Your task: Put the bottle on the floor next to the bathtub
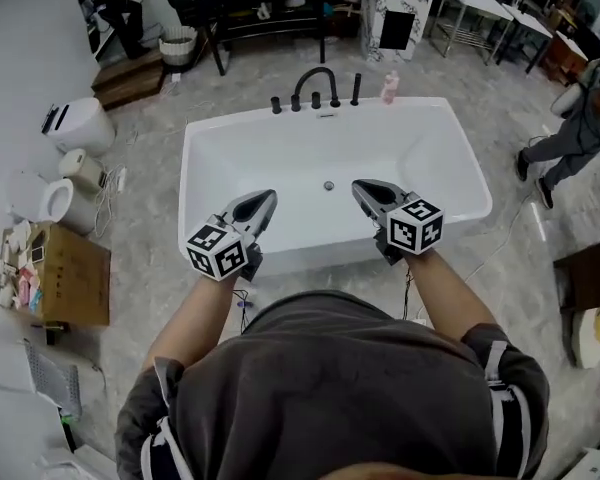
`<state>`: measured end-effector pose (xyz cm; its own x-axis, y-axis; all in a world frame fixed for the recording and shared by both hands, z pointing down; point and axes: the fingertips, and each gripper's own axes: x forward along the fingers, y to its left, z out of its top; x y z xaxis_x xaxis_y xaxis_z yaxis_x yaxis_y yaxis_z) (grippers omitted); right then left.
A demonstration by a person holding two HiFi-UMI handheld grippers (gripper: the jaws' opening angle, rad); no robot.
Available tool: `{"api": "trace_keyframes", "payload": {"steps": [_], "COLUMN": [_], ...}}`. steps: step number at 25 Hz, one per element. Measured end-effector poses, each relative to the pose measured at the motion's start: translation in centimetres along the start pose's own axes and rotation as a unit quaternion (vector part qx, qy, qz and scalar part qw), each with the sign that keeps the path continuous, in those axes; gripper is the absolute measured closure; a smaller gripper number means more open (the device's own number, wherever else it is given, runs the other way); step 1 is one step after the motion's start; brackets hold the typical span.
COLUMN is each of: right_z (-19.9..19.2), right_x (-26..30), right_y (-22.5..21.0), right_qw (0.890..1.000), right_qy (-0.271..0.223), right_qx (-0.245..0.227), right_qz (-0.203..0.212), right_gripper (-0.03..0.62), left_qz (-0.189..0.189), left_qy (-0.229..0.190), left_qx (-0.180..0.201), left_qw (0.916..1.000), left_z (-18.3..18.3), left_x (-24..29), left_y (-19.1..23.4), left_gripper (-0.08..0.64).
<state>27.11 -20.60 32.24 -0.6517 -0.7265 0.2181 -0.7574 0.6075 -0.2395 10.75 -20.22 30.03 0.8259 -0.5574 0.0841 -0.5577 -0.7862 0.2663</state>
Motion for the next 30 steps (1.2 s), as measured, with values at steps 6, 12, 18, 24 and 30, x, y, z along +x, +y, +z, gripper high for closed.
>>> {"api": "trace_keyframes", "payload": {"steps": [6,12,18,24,30], "right_z": [0.4,0.2,-0.4,0.1,0.2], "right_x": [-1.8,-0.2,1.6,2.4,2.1], "right_y": [1.8,3.4,4.3,5.1,4.8], "right_qw": [1.000,1.000,1.000,0.999,0.999], "right_qy": [-0.006,0.003,0.013,0.014,0.018], "right_qx": [-0.008,-0.014,-0.020,-0.032,-0.040], "right_qz": [-0.010,0.001,0.014,0.028,0.026], "right_gripper": [0.600,0.601,0.601,0.601,0.601], "left_qz": [-0.016,0.006,0.021,0.027,0.026], "left_qy": [-0.010,-0.021,-0.028,-0.036,-0.034], "left_qx": [0.017,0.007,0.001,-0.005,-0.006], "left_qw": [0.9997,0.9997,0.9994,0.9990,0.9991], "left_z": [1.9,1.0,0.4,0.8,0.7], "left_x": [-2.5,-5.8,-7.2,-7.9,-7.6], "left_y": [-1.0,-0.1,0.4,0.9,0.5], "left_gripper": [0.554,0.555,0.554,0.554,0.554]}}
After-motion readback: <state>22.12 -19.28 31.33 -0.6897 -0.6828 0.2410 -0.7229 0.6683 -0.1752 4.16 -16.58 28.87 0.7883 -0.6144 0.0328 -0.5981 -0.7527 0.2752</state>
